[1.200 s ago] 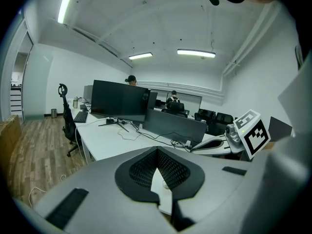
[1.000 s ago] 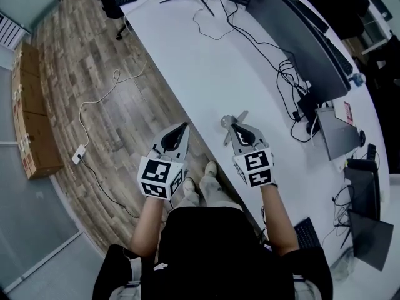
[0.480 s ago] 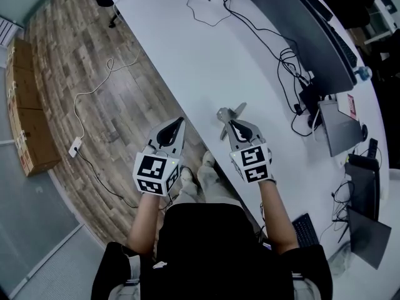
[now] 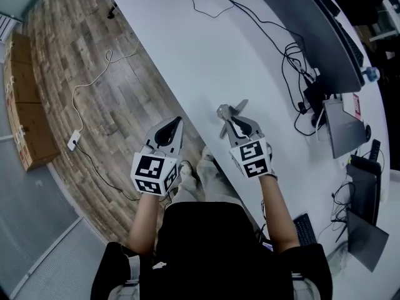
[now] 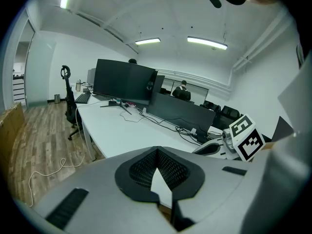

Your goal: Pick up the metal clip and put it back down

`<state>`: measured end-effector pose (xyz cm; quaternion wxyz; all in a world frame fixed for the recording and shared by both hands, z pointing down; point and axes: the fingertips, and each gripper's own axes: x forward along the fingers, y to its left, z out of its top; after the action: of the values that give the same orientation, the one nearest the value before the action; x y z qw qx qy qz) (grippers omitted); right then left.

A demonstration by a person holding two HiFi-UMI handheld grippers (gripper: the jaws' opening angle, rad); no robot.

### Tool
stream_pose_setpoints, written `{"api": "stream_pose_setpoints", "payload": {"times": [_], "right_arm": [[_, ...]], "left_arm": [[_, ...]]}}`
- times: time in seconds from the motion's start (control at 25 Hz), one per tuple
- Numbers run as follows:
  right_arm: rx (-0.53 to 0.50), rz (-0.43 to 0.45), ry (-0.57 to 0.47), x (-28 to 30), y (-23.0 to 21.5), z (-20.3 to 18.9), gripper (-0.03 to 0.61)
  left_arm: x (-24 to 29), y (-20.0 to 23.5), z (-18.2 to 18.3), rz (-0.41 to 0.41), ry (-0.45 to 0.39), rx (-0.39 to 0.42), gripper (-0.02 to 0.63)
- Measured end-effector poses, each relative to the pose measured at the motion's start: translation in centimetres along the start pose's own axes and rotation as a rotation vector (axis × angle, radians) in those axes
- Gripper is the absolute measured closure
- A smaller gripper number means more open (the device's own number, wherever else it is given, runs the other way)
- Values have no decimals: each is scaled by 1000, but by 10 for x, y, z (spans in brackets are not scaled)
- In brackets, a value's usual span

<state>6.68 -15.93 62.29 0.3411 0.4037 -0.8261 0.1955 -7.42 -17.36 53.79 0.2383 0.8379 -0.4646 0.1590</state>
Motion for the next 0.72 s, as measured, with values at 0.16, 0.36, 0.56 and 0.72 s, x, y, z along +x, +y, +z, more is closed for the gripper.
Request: {"api": "stream_pose_setpoints", "payload": {"times": [0.16, 0.36, 0.56, 0.72], "right_arm": [[-17, 19, 32, 12, -4, -12, 523], [-54, 46, 61, 27, -7, -22, 453], [-112, 71, 85, 40, -12, -32, 398], [-182, 79, 117, 51, -13, -39, 337]], "left_arm": [[7, 4, -9, 8, 20, -11, 603], [15, 5, -17, 7, 30, -27, 603], [22, 7, -26, 11, 46, -33, 603], [28, 8, -31, 14, 57, -39, 603]]}}
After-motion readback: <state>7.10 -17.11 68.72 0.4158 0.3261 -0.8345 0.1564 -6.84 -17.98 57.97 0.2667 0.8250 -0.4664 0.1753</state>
